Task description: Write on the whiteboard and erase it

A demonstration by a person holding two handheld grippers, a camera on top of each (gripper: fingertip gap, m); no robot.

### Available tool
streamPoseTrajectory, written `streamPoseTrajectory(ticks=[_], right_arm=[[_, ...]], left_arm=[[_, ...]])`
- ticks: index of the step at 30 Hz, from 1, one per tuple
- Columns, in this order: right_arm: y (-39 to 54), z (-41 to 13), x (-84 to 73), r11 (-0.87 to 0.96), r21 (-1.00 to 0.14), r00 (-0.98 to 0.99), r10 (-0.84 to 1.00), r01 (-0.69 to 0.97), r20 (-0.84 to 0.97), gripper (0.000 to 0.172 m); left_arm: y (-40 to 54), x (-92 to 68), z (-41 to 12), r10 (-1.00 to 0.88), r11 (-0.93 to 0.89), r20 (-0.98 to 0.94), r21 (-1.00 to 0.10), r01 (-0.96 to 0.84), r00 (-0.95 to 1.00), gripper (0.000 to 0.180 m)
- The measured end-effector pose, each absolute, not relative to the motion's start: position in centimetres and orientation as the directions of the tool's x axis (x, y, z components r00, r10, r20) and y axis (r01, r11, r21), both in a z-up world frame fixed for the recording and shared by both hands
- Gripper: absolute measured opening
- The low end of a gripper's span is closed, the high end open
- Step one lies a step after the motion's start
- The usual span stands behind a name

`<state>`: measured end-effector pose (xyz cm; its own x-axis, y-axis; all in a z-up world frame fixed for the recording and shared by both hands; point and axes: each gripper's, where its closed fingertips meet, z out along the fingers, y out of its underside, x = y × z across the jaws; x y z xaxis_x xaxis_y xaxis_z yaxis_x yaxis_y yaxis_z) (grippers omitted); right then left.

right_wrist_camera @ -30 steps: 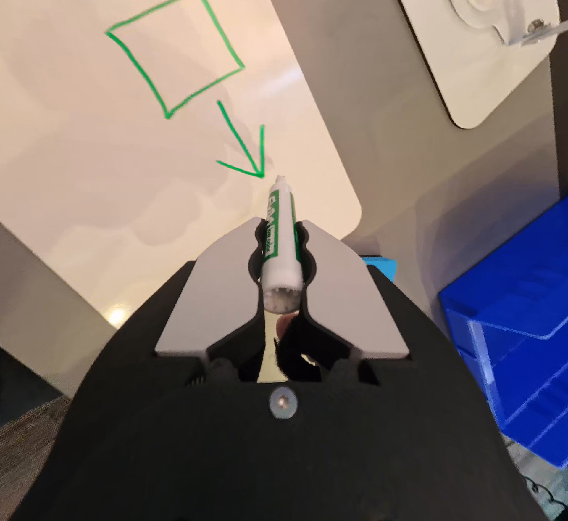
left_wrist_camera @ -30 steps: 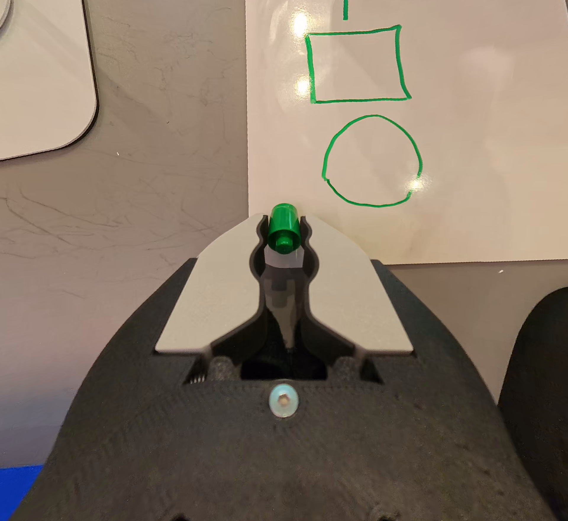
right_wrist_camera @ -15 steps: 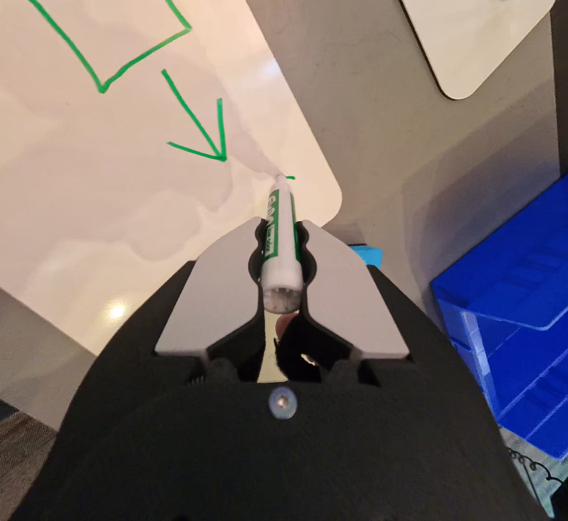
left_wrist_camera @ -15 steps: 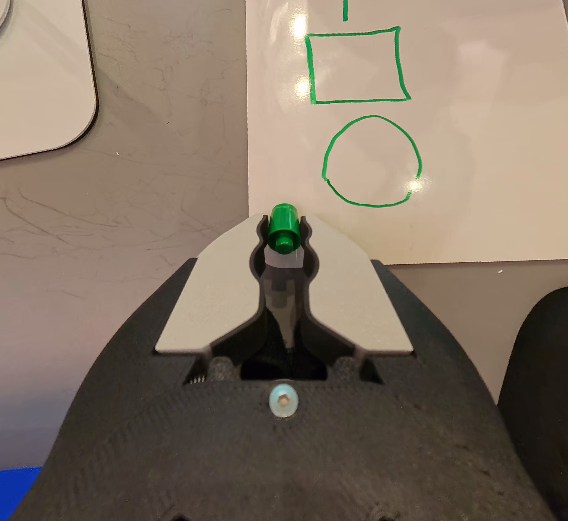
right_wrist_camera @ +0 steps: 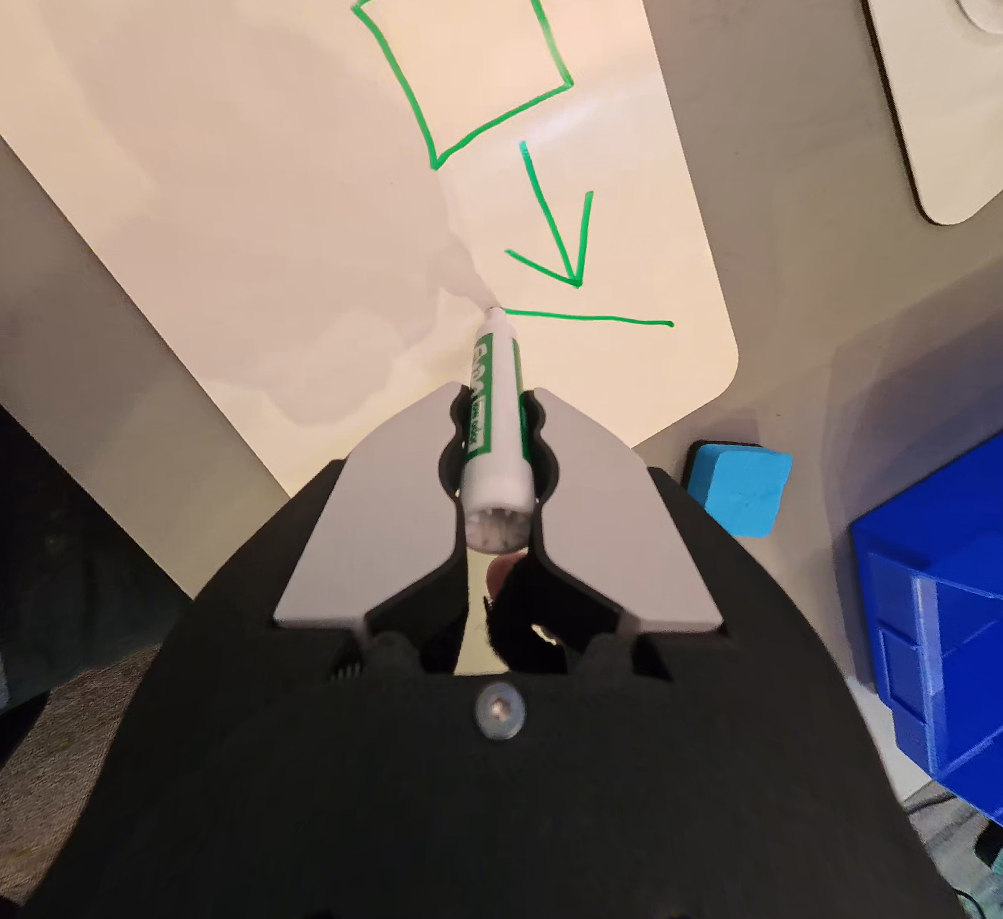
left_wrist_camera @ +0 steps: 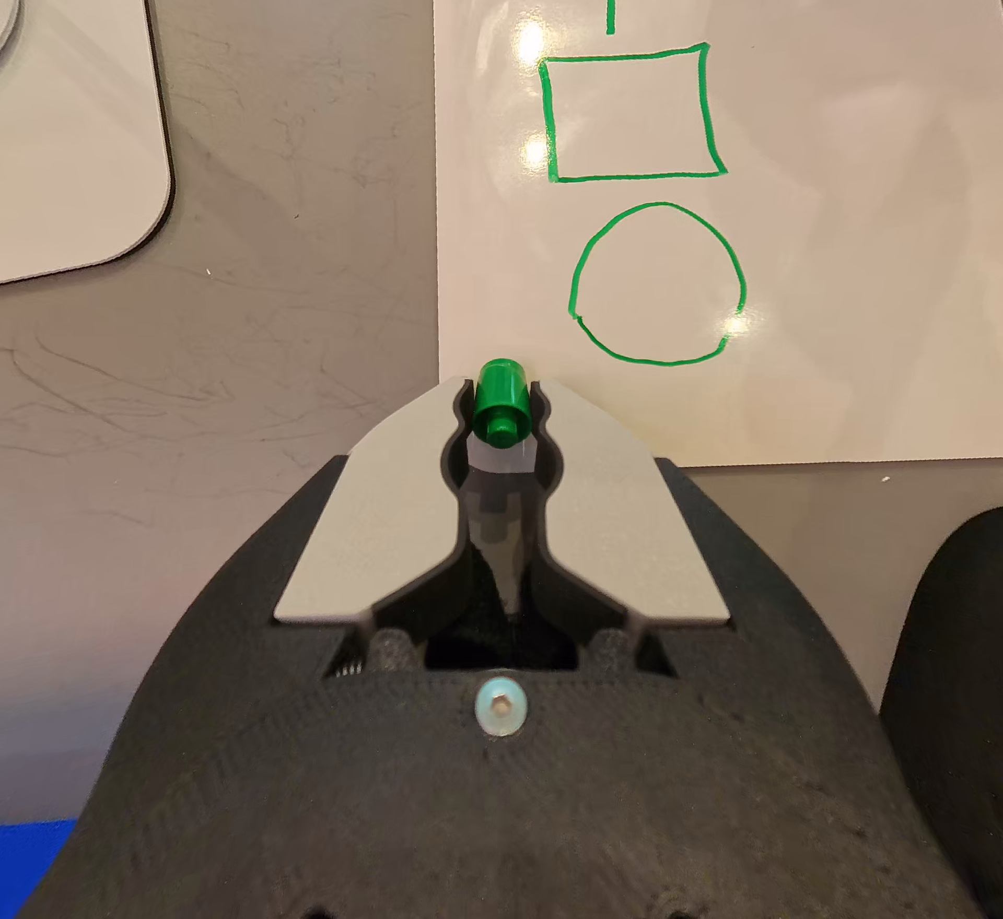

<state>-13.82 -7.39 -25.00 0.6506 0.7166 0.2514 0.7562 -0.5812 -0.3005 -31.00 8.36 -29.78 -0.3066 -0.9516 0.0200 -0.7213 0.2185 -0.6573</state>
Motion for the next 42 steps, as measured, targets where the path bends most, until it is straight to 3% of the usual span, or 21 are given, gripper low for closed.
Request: streamPoseTrajectory(ticks=[1,10,34,42], right_arm=[[-7.4,-25.0,-13.6,-0.585,-0.299,0.653,0.714,0.754,0.251,0.02],[-8.4,-24.9,-7.8,-0.671,-0.235,0.709,0.64,0.703,0.297,0.02],[-1.4,-25.0,-7.8,-0.628,-0.263,0.68,0.656,0.732,0.327,0.02],[-2.7,-21.6,-7.1,-0.626,-0.363,0.723,0.579,0.69,0.376,0.02]], left_arm=[[8.4,-31.0,-29.8,-0.952,0.219,0.02,-0.657,-0.721,-0.307,0.02],[8.4,-31.0,-29.8,-0.951,0.216,0.023,-0.659,-0.72,-0.307,0.02],[8.4,-31.0,-29.8,-0.951,0.222,0.018,-0.655,-0.722,-0.308,0.02],[8.4,-30.9,-29.8,-0.95,0.221,0.02,-0.659,-0.719,-0.31,0.02]])
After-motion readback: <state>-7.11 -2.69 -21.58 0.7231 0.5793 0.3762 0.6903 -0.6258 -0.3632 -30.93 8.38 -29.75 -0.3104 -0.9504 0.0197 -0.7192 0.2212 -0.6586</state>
